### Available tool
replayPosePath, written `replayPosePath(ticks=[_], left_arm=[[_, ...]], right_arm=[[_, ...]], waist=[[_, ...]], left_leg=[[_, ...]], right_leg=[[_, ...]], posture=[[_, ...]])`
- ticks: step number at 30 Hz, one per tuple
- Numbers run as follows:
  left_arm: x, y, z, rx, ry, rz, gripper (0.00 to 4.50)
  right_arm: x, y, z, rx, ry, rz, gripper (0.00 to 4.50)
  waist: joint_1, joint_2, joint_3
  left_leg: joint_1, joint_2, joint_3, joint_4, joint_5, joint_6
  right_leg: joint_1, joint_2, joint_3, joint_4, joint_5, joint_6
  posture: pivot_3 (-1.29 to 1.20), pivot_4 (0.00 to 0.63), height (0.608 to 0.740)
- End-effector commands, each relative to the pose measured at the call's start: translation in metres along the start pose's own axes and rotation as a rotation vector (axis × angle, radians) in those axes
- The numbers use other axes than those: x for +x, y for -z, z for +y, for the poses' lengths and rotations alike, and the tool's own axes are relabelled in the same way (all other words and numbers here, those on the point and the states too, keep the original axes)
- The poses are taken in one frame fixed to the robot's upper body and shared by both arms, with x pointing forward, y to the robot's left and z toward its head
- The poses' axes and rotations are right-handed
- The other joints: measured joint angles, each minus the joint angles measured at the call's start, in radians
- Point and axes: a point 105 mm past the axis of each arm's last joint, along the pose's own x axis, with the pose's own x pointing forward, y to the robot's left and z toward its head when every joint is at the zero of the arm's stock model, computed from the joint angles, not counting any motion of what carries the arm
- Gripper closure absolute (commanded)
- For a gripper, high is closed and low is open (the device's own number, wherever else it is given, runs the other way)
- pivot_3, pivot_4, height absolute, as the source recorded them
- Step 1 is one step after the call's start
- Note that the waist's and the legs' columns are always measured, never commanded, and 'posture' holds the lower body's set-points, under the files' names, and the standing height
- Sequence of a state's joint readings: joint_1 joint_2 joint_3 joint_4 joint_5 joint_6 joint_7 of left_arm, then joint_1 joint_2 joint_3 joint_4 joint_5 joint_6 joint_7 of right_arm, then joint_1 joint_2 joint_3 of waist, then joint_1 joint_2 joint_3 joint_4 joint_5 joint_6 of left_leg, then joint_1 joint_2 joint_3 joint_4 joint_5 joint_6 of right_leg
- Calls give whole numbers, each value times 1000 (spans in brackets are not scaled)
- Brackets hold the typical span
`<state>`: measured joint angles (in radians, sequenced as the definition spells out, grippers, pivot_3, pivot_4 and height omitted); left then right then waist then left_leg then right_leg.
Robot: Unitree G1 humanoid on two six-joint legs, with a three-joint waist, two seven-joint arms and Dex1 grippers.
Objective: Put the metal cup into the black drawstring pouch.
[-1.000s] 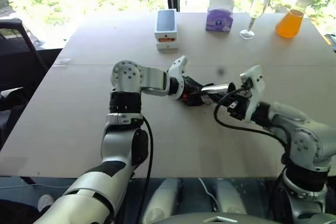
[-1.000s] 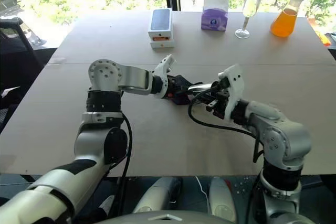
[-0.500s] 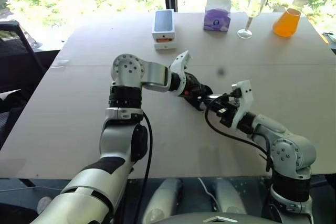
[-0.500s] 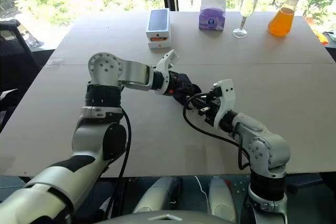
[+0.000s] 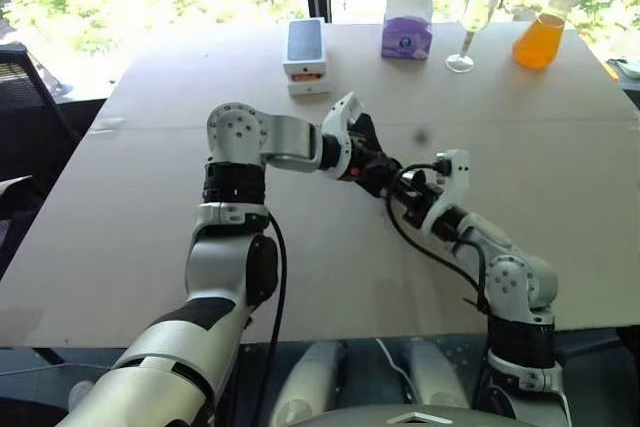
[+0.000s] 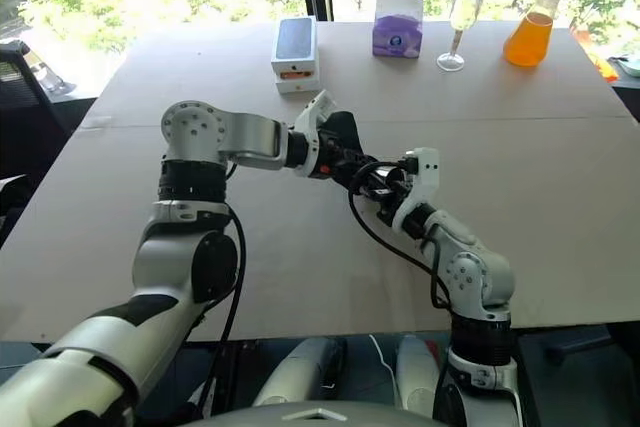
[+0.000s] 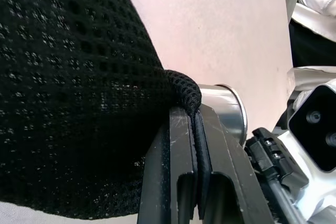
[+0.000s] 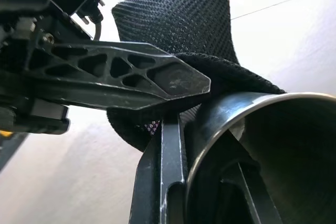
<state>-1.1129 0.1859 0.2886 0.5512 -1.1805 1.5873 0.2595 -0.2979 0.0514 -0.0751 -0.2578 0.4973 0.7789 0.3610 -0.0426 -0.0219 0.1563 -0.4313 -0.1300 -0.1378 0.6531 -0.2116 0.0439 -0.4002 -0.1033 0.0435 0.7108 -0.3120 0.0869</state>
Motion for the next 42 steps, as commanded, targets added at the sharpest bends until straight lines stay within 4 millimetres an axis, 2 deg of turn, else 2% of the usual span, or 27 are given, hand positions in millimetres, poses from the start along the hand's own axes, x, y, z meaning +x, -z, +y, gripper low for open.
replayPosePath(ticks=[1, 7, 11, 16, 20, 25, 27, 30, 34, 37, 42], left_arm=[[0, -1, -11, -38, 69, 29, 4500], [-4, -3, -13, -65, 91, 39, 4500], [-1, -4, -23, -80, 136, 40, 4500], [-2, -8, -25, -112, 157, 27, 4500], [-1, -11, -30, -125, 168, 19, 4500], [2, -9, -36, -121, 196, 28, 4500], [0, -5, -30, -126, 190, 29, 4500], [-4, 1, -18, -143, 183, 18, 4500], [-11, 4, -11, -174, 206, -11, 4500], [-11, 6, -11, -178, 207, -18, 4500], [-7, 10, -16, -179, 199, -19, 4500]], right_arm=[[5, -28, 18, -68, -81, -174, 4421], [12, -23, 18, -324, -79, -156, 4421], [23, -15, 38, -576, -213, -101, 4421], [31, -14, 51, -738, -323, -111, 4421], [36, -12, 52, -819, -357, -105, 4421], [47, -10, 47, -1001, -349, -84, 4421], [52, -17, 40, -941, -296, -106, 4421], [54, -43, 26, -649, -175, -215, 4421], [47, -51, 10, -511, -115, -266, 4421], [45, -52, 11, -458, -115, -280, 4421], [52, -50, 28, -504, -185, -275, 4421]], waist=[[-1, 0, 0], [-1, 0, 0], [-3, 0, 0], [-4, 0, 0], [-1, 0, 0], [-2, 0, 0], [-6, 0, 0], [-17, 0, 0], [-18, 0, 0], [-19, 0, 0], [-26, 0, 0]], left_leg=[[0, 0, 0, 0, 0, 0], [0, 0, 1, 0, 0, 0], [0, 0, 1, 0, 0, 0], [0, 0, 1, 0, 0, 0], [0, 0, 2, 1, 0, 0], [0, 0, 2, 1, 0, 0], [0, 0, 2, 1, 0, 0], [0, 1, 2, 1, 0, 0], [0, 1, 1, 2, 0, 0], [0, 1, 1, 2, 0, 0], [0, 1, 1, 2, 0, 0]], right_leg=[[0, 0, 0, 0, 0, 0], [-1, 0, 1, 0, 0, 0], [-1, 1, 1, 1, 0, 0], [-2, 1, 1, 1, 0, 0], [-1, 1, 1, 1, 0, 0], [-1, 1, 1, 1, 0, 0], [-1, 1, 1, 1, 0, 0], [-1, 1, 1, 1, 0, 0], [1, 0, 1, 1, 0, 0], [1, 1, 1, 1, 0, 0], [1, 1, 1, 2, 0, 0]], posture=[[0, 150, 740], [0, 150, 740], [0, 150, 740], [0, 150, 740], [0, 150, 740], [0, 150, 740], [0, 150, 740], [0, 150, 740], [0, 150, 740], [0, 150, 740], [0, 150, 740]])
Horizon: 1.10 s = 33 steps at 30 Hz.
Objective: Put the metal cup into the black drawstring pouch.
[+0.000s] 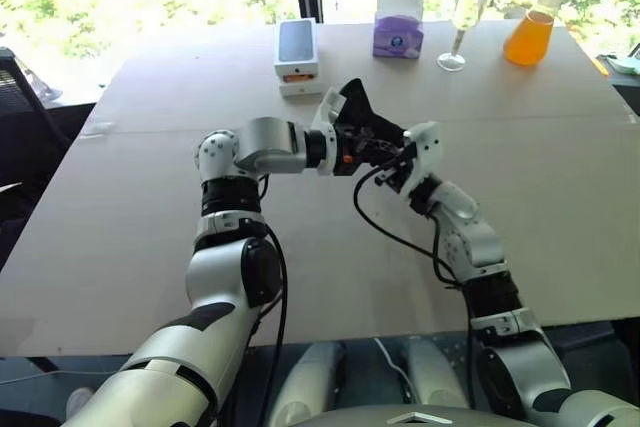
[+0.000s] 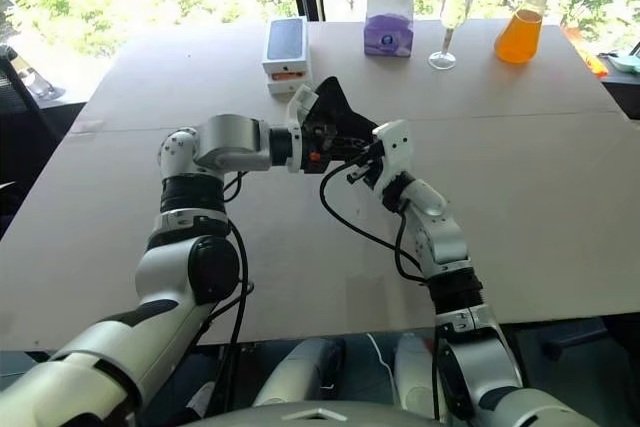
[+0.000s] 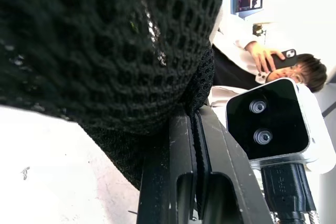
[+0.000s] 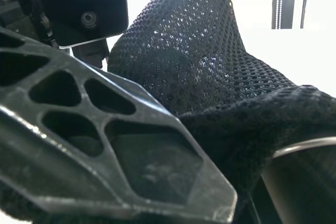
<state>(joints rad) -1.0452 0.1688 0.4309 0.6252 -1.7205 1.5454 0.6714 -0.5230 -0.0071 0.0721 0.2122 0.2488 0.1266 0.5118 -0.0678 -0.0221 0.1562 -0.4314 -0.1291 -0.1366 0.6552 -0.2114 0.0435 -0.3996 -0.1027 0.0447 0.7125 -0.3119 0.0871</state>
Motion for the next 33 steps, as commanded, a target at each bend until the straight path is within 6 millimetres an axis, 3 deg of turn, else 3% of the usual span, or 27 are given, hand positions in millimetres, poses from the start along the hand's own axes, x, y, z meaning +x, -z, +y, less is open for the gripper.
replayPosePath(ticks=[1, 5, 9, 17, 25, 27, 33], left_arm=[[10, 13, -4, 25, -13, 42, 4500], [17, 11, -12, 18, -23, 32, 4500], [24, 8, -23, 32, -12, 42, 4500], [21, -2, -25, 14, 5, -6, 4500], [10, -21, -35, 10, 50, -143, 4500], [9, -21, -35, 32, 48, -139, 4500], [20, 3, -29, 213, -12, -48, 4500]], right_arm=[[13, -36, 19, -154, -85, -102, 4421], [20, -24, 49, -504, -256, -36, 4421], [21, -14, 64, -674, -380, 1, 4421], [13, -10, 59, -646, -408, 23, 4421], [11, -22, 48, -255, -283, -18, 4421], [10, -21, 45, -255, -268, -11, 4421], [15, -12, 55, -484, -373, 58, 4421]], waist=[[-1, 0, 0], [1, 0, 0], [1, 0, 0], [0, 0, 0], [3, 0, 0], [10, 0, 0], [6, 0, 0]], left_leg=[[0, 0, 0, 0, 0, 0], [0, 0, 0, 1, 0, 0], [0, 0, 0, 1, 0, 0], [0, 0, 0, 2, 0, 0], [0, 1, 0, 2, 0, 0], [0, 0, 0, 3, 0, 0], [0, 0, 0, 3, 0, 0]], right_leg=[[0, 0, 0, 0, 0, 0], [-1, 0, 0, 0, 0, 0], [-1, 0, 0, 0, 0, 0], [0, 0, 0, 0, 0, 0], [1, 1, 0, 0, 0, 0], [2, 1, -1, -1, 0, 0], [2, 1, -1, 0, 0, 0]], posture=[[0, 150, 740], [0, 150, 740], [0, 150, 740], [0, 150, 740], [0, 150, 740], [0, 150, 740], [0, 150, 740]])
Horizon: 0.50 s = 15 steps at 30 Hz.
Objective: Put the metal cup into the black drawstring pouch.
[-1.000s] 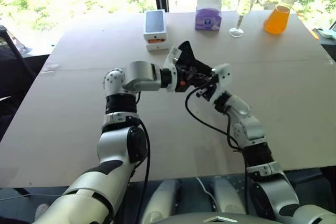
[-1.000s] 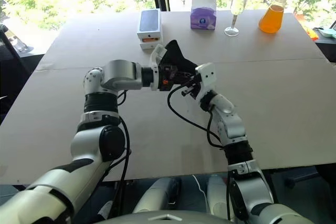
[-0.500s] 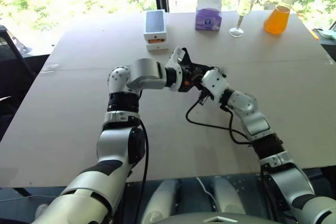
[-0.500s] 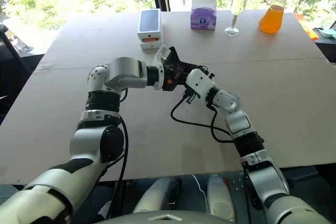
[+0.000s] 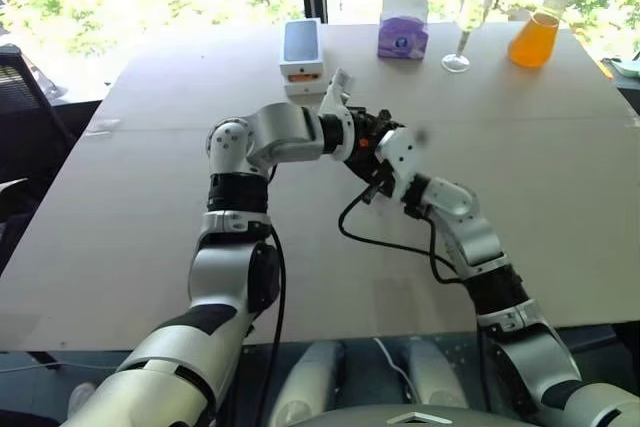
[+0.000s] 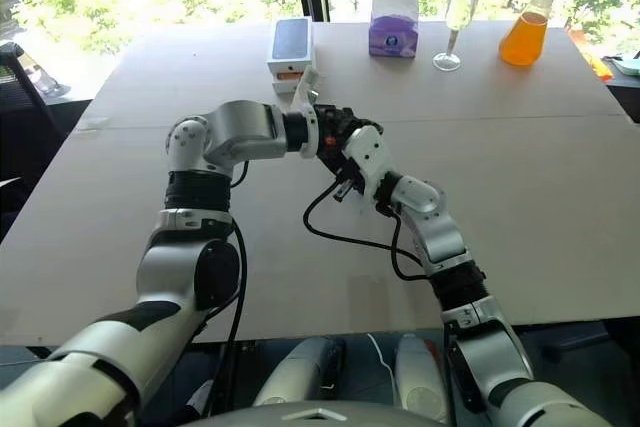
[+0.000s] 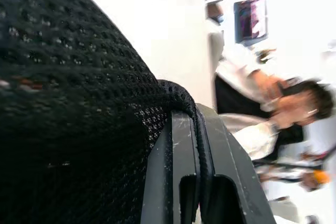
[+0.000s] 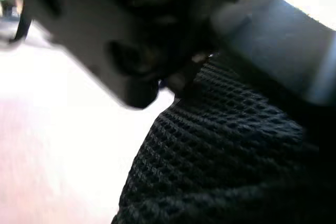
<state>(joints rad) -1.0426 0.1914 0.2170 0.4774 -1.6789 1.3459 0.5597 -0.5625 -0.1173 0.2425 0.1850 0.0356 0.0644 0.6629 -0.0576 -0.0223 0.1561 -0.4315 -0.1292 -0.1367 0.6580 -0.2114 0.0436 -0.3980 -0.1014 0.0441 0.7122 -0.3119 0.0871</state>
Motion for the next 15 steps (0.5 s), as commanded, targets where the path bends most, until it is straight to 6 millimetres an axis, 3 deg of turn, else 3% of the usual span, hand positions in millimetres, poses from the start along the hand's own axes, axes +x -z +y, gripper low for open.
replayPosePath(ticks=[1, 6, 10, 11, 12, 15], left_arm=[[6, 14, -10, 118, 29, 44, 4500], [1, 4, 14, 71, -55, -47, 4500], [-5, 2, 31, 46, -98, -71, 4500], [-4, 3, 33, 41, -101, -70, 4500], [-4, 5, 34, 42, -100, -69, 4500], [-1, 10, 36, 41, -95, -63, 4500]], right_arm=[[16, -28, 10, -152, -82, -70, 4421], [14, -17, 2, -93, -76, -7, 4421], [-2, -1, -2, -116, -89, 74, 3187], [-4, 0, -3, -132, -86, 84, 3187], [-7, 2, -5, -148, -80, 96, 2547], [-13, 4, -4, -176, -92, 119, 1443]], waist=[[-7, 0, 0], [-11, 0, 0], [-6, 0, 0], [-5, 0, 0], [-4, 0, 0], [-2, 0, 0]], left_leg=[[0, 0, 0, 0, 0, 0], [1, 0, 0, 0, 0, 0], [0, 0, 0, 0, 0, 0], [0, 0, 0, 0, 0, 0], [0, 0, 0, 0, 0, 0], [0, 0, 0, 0, 0, 0]], right_leg=[[0, 0, 0, 0, 0, 0], [0, 0, 0, 0, 0, 0], [0, 0, 0, 0, 0, 0], [0, 0, 0, 0, 0, 0], [0, 0, 0, 0, 0, 0], [0, 0, 0, 0, 0, 0]], posture=[[0, 150, 740], [0, 150, 740], [0, 150, 740], [0, 150, 740], [0, 150, 740], [0, 150, 740]])
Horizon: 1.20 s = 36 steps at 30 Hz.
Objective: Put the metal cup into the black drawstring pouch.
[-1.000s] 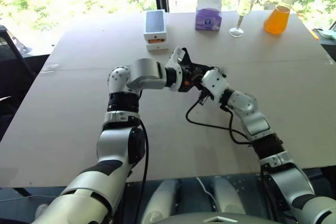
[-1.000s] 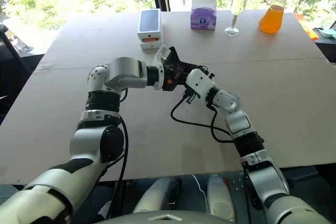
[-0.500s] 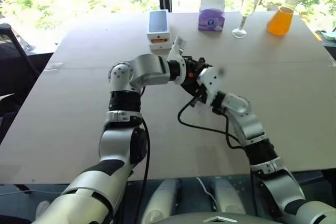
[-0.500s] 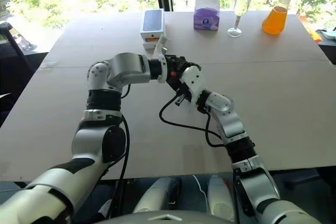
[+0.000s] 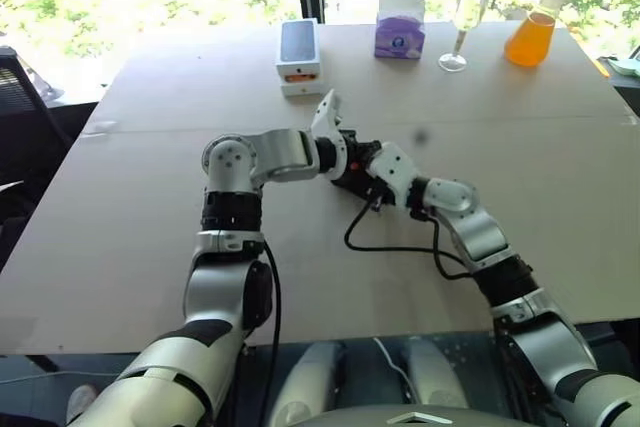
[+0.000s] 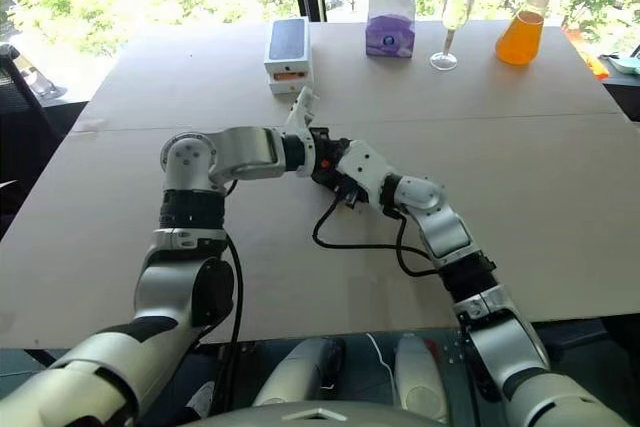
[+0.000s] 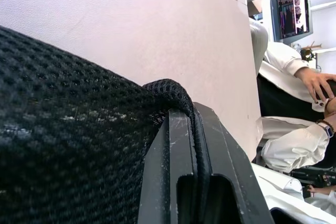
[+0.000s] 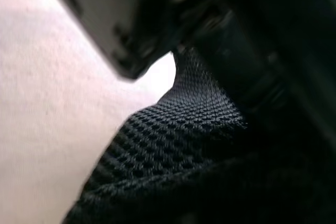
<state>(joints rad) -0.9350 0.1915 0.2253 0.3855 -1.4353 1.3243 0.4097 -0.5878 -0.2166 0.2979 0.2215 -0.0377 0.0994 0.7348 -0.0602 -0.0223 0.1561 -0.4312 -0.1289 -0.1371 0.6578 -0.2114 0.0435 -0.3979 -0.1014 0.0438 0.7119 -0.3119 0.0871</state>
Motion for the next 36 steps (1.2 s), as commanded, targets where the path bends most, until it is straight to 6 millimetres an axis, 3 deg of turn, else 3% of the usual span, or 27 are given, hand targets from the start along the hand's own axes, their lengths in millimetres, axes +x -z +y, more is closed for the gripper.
replayPosePath(ticks=[1, 3, 13, 16, 21, 25, 26, 29, 33, 36], left_arm=[[2, 5, -1, 17, 9, -2, 4500], [1, 2, -3, -6, 51, -40, 4500], [-5, 1, 1, 67, 134, -101, 4500], [-4, 4, 0, 113, 138, -89, 4500], [-4, 5, -7, 145, 189, -87, 4500], [-13, 4, -8, 211, 236, -113, 4500], [-17, 6, -9, 246, 247, -117, 4500], [-26, 8, -9, 344, 277, -144, 4500], [-33, 22, -3, 474, 286, -96, 4500], [-39, 29, 0, 482, 308, -89, 4500]], right_arm=[[-9, -20, -2, -111, 2, -39, 1443], [-17, -13, -1, -143, -11, 33, 1443], [-61, -17, -41, -138, 203, 164, 1443], [-68, -17, -40, -95, 213, 167, 2170], [-80, -15, -39, -116, 232, 194, 4319], [-103, -19, -44, -82, 241, 205, 4319], [-106, -19, -43, -71, 249, 208, 3750], [-116, -17, -38, -33, 271, 220, 2664], [-130, -18, -30, -21, 287, 233, 2664], [-125, -11, -17, -35, 260, 254, 2664]], waist=[[1, 0, 0], [3, 0, 0], [15, 0, 0], [24, 0, 0], [26, 0, 0], [25, 0, 0], [24, 0, 0], [21, 0, 0], [25, 0, 0], [30, 0, 0]], left_leg=[[0, 0, 0, 0, 0, 0], [0, 0, 0, 0, 0, 0], [0, 0, 0, -1, 0, 0], [0, 0, 0, -1, 0, 0], [0, 0, 0, -2, 0, 0], [0, 0, 0, -3, 0, 0], [0, 0, 0, -3, 0, 0], [1, 0, 0, -5, 0, 0], [0, 0, 0, -6, 0, 0], [0, 0, 0, -6, 0, 0]], right_leg=[[0, 0, 0, 0, 0, 0], [0, 0, 0, 0, 0, 0], [0, 0, 0, -1, 0, 0], [0, 0, 0, -1, 0, 0], [0, -1, 0, -2, 0, 0], [0, -1, 0, -2, 0, 0], [0, -1, 0, -2, 0, 0], [0, -1, 0, -3, 0, 0], [0, -1, 0, -5, 0, 0], [1, -1, -1, -6, 0, 0]], posture=[[0, 150, 740], [0, 150, 740], [0, 150, 740], [0, 150, 740], [0, 150, 740], [0, 150, 740], [0, 150, 740], [0, 150, 740], [0, 150, 740], [0, 150, 740]])
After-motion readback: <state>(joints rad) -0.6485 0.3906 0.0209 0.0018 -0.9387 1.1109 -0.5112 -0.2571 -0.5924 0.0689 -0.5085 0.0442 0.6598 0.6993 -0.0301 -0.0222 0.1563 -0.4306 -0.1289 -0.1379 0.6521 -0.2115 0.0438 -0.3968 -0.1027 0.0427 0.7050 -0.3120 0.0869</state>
